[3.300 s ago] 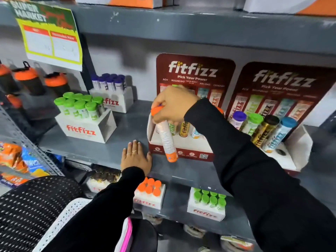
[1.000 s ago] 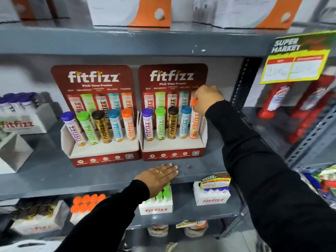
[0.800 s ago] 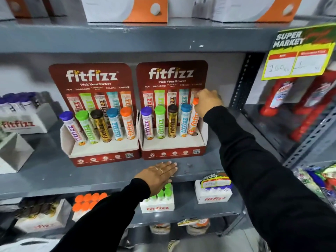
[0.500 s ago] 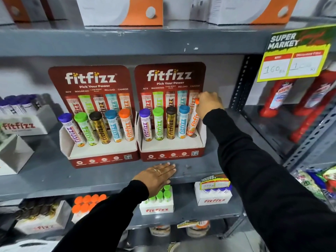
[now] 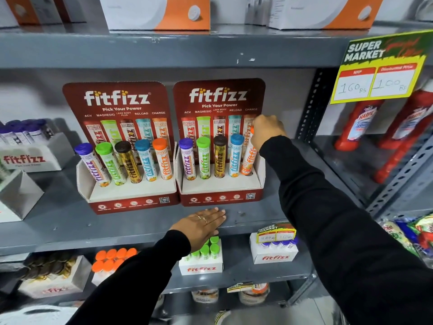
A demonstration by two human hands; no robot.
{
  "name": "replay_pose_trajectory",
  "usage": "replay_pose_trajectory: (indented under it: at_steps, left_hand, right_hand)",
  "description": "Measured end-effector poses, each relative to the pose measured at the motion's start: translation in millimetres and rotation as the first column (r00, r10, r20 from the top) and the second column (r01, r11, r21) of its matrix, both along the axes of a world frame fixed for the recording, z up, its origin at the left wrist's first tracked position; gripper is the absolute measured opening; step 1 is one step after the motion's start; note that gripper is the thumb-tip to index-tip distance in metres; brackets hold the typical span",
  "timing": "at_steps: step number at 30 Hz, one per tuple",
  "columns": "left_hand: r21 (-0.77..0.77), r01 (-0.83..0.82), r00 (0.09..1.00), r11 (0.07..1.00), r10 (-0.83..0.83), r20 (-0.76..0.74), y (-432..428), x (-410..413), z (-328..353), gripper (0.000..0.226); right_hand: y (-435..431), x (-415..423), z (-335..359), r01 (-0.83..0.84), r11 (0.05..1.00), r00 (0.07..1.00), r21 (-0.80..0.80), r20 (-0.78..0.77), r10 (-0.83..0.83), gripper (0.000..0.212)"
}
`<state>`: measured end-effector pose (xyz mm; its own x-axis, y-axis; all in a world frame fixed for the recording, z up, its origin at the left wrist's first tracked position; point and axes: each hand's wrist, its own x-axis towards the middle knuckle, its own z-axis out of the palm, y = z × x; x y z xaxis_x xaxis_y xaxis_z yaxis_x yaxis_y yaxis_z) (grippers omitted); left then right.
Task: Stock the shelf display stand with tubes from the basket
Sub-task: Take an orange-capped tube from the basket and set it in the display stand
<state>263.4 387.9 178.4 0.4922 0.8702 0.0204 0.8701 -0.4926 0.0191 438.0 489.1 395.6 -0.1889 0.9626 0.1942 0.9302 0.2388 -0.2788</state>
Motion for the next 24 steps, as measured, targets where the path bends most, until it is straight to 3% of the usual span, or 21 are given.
replay_pose_trajectory:
  at_steps: [5, 9, 24]
  left_hand:
    - [0.019, 0.007, 1.000, 1.000, -0.006, -0.012, -3, 1, 3, 0.064]
    - [0.073, 0.036, 0.999, 0.997, -0.036, 0.001, -2, 1, -1, 0.048]
    - [0.102, 0.032, 0.999, 0.994, -0.032, -0.001, -2, 6, 3, 0.046]
  right_hand:
    - [5, 3, 0, 0.021, 1.000, 1.000, -0.016, 0.018, -0.021, 0.023]
    - [6, 4, 1, 0.022, 1.000, 0.999, -0.016, 0.034, -0.021, 0.022]
    - [12, -1, -16, -0.038, 0.988, 0.996, -0.150, 0.079, 0.050, 0.035]
